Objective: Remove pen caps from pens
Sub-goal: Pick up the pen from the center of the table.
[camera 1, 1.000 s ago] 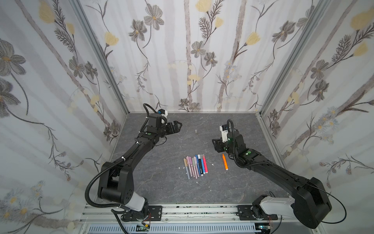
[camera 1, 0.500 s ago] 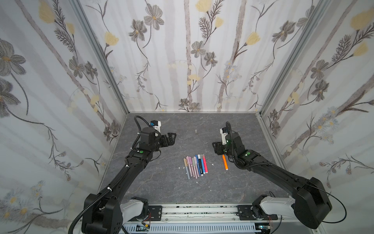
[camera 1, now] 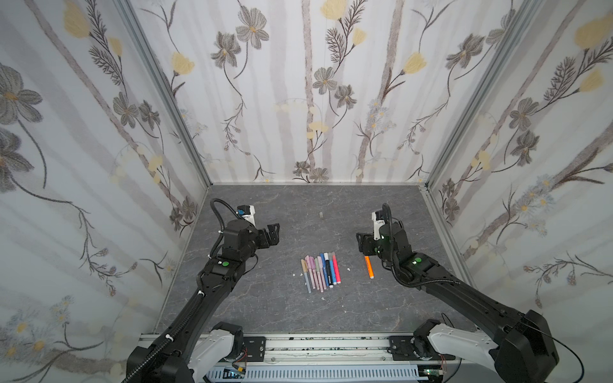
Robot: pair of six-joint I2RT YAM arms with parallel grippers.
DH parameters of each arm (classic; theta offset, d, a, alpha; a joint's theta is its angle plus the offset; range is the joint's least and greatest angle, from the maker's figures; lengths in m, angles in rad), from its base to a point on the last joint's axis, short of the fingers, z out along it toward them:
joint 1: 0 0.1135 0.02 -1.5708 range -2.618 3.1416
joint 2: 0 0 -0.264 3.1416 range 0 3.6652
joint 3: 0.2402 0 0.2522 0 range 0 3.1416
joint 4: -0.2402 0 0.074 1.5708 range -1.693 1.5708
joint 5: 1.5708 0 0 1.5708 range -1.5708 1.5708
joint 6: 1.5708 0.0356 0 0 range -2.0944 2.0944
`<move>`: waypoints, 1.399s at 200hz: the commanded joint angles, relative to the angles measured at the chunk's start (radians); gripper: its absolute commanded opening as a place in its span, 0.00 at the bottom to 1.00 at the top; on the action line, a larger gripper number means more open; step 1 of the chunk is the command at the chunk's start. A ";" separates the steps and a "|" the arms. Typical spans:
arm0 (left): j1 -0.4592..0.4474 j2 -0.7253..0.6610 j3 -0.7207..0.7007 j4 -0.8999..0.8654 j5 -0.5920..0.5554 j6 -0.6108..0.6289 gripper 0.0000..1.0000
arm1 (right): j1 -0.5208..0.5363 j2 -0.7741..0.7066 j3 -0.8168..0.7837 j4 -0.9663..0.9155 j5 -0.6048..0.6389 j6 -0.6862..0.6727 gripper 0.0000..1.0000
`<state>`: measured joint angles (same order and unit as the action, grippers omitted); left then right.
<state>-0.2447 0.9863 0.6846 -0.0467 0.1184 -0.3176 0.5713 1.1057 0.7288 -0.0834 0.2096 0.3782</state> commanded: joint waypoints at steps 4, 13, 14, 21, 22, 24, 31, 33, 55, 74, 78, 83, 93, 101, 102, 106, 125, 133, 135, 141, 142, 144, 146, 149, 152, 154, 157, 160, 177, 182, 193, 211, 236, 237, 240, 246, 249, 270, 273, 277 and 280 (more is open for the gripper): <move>0.003 -0.011 -0.010 0.065 0.008 -0.020 1.00 | -0.026 -0.032 -0.013 0.004 -0.041 -0.022 0.65; 0.002 -0.003 -0.010 0.063 0.019 -0.027 1.00 | -0.026 -0.026 -0.010 -0.001 -0.082 -0.024 0.64; 0.003 -0.001 -0.010 0.062 0.019 -0.028 1.00 | -0.026 -0.024 -0.010 -0.001 -0.088 -0.025 0.64; 0.002 0.007 -0.009 0.057 0.020 -0.031 1.00 | -0.022 -0.007 -0.004 -0.006 -0.122 -0.018 0.63; 0.001 0.009 -0.009 0.055 0.020 -0.032 1.00 | -0.020 -0.005 -0.003 -0.007 -0.126 -0.016 0.63; 0.003 0.012 -0.010 0.053 0.020 -0.032 1.00 | -0.019 0.001 0.000 -0.008 -0.134 -0.011 0.63; 0.002 0.021 -0.008 0.046 0.018 -0.037 1.00 | -0.006 0.023 0.011 -0.021 -0.143 0.006 0.61; 0.002 0.023 -0.008 0.043 0.018 -0.038 1.00 | -0.002 0.033 0.014 -0.024 -0.142 0.010 0.61; 0.002 0.037 -0.013 0.042 0.020 -0.054 1.00 | 0.048 0.127 0.067 -0.075 -0.129 0.059 0.58; 0.002 0.043 -0.016 0.045 0.022 -0.061 1.00 | 0.090 0.212 0.104 -0.113 -0.085 0.088 0.55; 0.002 0.046 -0.014 0.045 0.022 -0.061 1.00 | 0.097 0.228 0.112 -0.118 -0.081 0.092 0.55; 0.002 0.048 -0.014 0.043 0.022 -0.061 1.00 | 0.104 0.247 0.123 -0.124 -0.075 0.098 0.54; 0.003 0.057 -0.010 0.041 0.023 -0.057 1.00 | 0.115 0.284 0.148 -0.140 -0.068 0.111 0.52; 0.003 0.066 -0.006 0.036 0.024 -0.054 1.00 | 0.120 0.314 0.169 -0.151 -0.068 0.117 0.51; 0.003 0.068 -0.005 0.036 0.023 -0.054 1.00 | 0.121 0.316 0.171 -0.154 -0.068 0.119 0.51; 0.003 0.072 -0.004 0.033 0.024 -0.053 1.00 | 0.125 0.333 0.182 -0.161 -0.068 0.121 0.50; 0.002 0.092 0.001 0.031 0.026 -0.049 1.00 | 0.140 0.409 0.234 -0.201 -0.071 0.127 0.48; 0.002 0.096 -0.001 0.034 0.027 -0.051 1.00 | 0.145 0.437 0.252 -0.215 -0.074 0.128 0.47; 0.002 0.097 -0.002 0.036 0.026 -0.050 1.00 | 0.147 0.444 0.257 -0.219 -0.076 0.128 0.47; 0.003 0.100 -0.004 0.040 0.028 -0.052 1.00 | 0.151 0.465 0.266 -0.225 -0.081 0.128 0.46; 0.003 0.100 -0.005 0.041 0.028 -0.052 1.00 | 0.153 0.467 0.268 -0.227 -0.081 0.128 0.46; 0.002 0.101 -0.005 0.042 0.027 -0.052 1.00 | 0.154 0.473 0.271 -0.229 -0.083 0.128 0.46; 0.003 0.101 -0.006 0.042 0.029 -0.052 1.00 | 0.155 0.479 0.274 -0.231 -0.085 0.129 0.46; 0.003 0.102 -0.008 0.045 0.030 -0.053 1.00 | 0.158 0.482 0.278 -0.233 -0.086 0.129 0.45; 0.002 0.103 -0.011 0.046 0.030 -0.054 1.00 | 0.159 0.483 0.281 -0.235 -0.088 0.129 0.45; 0.002 0.103 -0.010 0.047 0.030 -0.054 1.00 | 0.160 0.498 0.284 -0.236 -0.088 0.131 0.44; 0.004 0.104 -0.011 0.049 0.030 -0.053 1.00 | 0.162 0.515 0.286 -0.239 -0.090 0.132 0.44; 0.003 0.104 -0.012 0.050 0.031 -0.054 1.00 | 0.162 0.523 0.289 -0.240 -0.090 0.134 0.43; 0.003 0.108 -0.019 0.057 0.032 -0.054 1.00 | 0.170 0.549 0.296 -0.246 -0.092 0.140 0.40; 0.004 0.110 -0.021 0.060 0.032 -0.054 1.00 | 0.172 0.553 0.297 -0.247 -0.093 0.140 0.40; 0.003 0.112 -0.025 0.064 0.033 -0.052 1.00 | 0.177 0.561 0.297 -0.249 -0.096 0.143 0.38; 0.004 0.117 -0.026 0.069 0.033 -0.051 1.00 | 0.186 0.571 0.297 -0.255 -0.095 0.148 0.37; 0.003 0.119 -0.028 0.077 0.040 -0.054 1.00 | 0.202 0.585 0.291 -0.255 -0.098 0.152 0.35; 0.004 0.119 -0.028 0.077 0.040 -0.054 1.00 | 0.203 0.586 0.291 -0.254 -0.098 0.153 0.35; 0.002 0.120 -0.029 0.078 0.040 -0.054 1.00 | 0.206 0.587 0.290 -0.254 -0.098 0.155 0.35; 0.004 0.120 -0.030 0.079 0.041 -0.054 1.00 | 0.208 0.590 0.289 -0.254 -0.098 0.157 0.35; 0.003 0.120 -0.031 0.080 0.041 -0.054 1.00 | 0.211 0.592 0.288 -0.253 -0.098 0.158 0.35; 0.004 0.121 -0.031 0.083 0.042 -0.054 1.00 | 0.222 0.607 0.288 -0.252 -0.096 0.165 0.34; 0.003 0.121 -0.031 0.084 0.042 -0.054 1.00 | 0.223 0.610 0.288 -0.253 -0.095 0.165 0.34; 0.004 0.121 -0.032 0.084 0.043 -0.054 1.00 | 0.225 0.613 0.287 -0.253 -0.095 0.167 0.34; 0.003 0.121 -0.031 0.084 0.043 -0.055 1.00 | 0.226 0.616 0.286 -0.253 -0.093 0.167 0.34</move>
<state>-0.2420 1.1053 0.6563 -0.0048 0.1539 -0.3679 0.7887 1.7073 1.0176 -0.3286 0.1085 0.5236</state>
